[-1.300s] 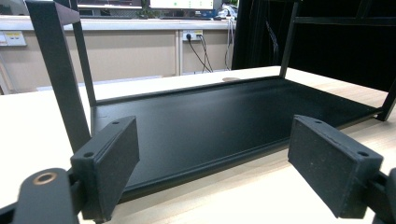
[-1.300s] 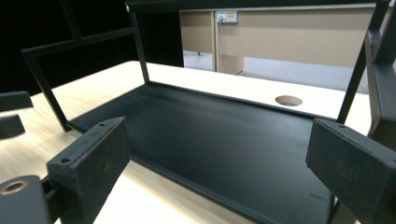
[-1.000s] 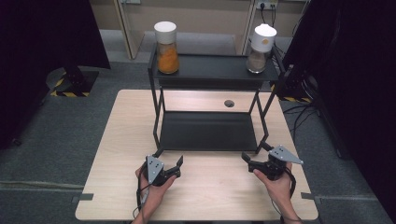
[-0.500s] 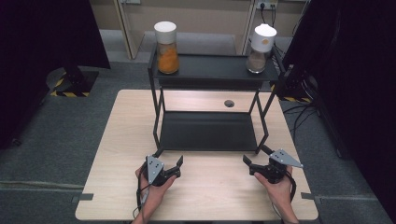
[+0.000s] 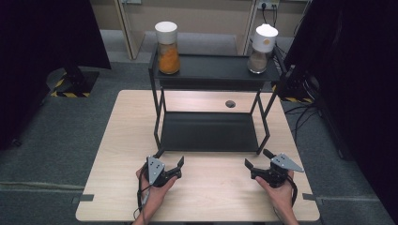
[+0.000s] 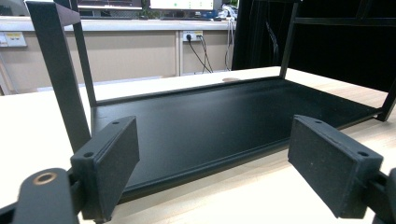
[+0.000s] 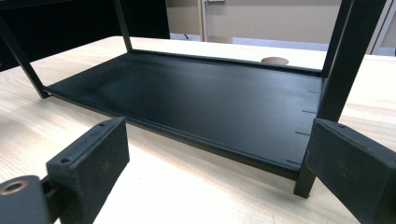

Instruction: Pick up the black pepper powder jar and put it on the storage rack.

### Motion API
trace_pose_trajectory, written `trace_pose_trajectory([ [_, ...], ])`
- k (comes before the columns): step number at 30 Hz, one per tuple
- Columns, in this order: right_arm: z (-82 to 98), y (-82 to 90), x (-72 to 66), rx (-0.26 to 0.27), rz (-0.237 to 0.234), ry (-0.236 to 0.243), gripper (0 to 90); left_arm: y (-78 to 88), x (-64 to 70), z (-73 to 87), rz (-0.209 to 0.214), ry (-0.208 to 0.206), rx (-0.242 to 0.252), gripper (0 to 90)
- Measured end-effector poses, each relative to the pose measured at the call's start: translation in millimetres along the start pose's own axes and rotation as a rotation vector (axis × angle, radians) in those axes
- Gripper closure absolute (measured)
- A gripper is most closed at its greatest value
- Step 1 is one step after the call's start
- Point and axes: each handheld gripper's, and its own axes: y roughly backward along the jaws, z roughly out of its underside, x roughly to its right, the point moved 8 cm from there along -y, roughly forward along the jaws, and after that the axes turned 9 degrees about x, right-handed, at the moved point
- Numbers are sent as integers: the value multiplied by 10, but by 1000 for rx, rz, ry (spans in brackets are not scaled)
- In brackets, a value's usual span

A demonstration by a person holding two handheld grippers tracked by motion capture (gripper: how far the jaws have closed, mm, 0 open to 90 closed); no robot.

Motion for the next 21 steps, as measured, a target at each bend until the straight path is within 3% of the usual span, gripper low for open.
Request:
trace_pose_trajectory([
  [11,128,12,-5,-13,9,-2,64,-1,1,0,0,1,-1,160],
  [21,130,17,3,-12,8,-6,55,-3,2,0,0,1,0,160],
])
